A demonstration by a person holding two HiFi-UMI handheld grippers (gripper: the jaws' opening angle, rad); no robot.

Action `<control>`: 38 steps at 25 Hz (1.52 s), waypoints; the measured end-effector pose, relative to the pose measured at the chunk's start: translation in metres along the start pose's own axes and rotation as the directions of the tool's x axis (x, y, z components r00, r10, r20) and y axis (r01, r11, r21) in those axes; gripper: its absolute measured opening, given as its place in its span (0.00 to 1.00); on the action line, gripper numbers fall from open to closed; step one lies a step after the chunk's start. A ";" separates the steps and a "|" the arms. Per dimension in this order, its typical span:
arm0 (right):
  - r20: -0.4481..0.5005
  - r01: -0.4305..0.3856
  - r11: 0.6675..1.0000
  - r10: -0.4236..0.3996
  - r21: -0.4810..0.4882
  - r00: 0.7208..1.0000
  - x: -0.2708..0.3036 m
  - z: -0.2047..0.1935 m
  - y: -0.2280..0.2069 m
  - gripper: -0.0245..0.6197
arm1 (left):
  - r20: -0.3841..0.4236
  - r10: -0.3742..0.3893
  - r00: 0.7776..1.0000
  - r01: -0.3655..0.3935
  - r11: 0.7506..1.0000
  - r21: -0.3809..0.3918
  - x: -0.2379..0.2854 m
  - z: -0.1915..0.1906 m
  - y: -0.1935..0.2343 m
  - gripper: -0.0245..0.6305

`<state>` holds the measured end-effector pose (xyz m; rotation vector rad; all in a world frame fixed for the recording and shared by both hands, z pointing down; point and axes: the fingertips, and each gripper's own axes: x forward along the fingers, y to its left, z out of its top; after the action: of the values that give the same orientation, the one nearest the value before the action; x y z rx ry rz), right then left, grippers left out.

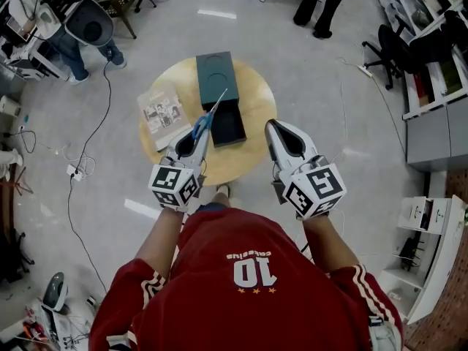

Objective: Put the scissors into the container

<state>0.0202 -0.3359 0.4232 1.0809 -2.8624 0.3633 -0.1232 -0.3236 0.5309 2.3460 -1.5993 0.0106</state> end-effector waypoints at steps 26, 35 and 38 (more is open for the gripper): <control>-0.071 0.074 0.997 -0.072 0.024 0.995 0.044 -0.019 -0.042 0.02 | -0.241 -0.016 0.970 0.014 1.000 -0.009 0.091 -0.152 0.060 0.12; -0.097 0.090 0.994 -0.083 0.069 0.992 0.040 -0.039 -0.057 0.02 | -0.355 0.020 0.935 -0.014 1.000 0.020 0.103 -0.190 0.073 0.12; -0.104 0.097 0.992 -0.089 0.082 0.991 0.036 -0.043 -0.059 0.02 | -0.414 0.046 0.909 -0.010 0.996 0.089 0.108 -0.200 0.072 0.12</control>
<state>0.0309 -0.3921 0.4814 1.1703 -2.7208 0.5248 -0.1152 -0.3961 0.7578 2.1864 -1.4386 0.5591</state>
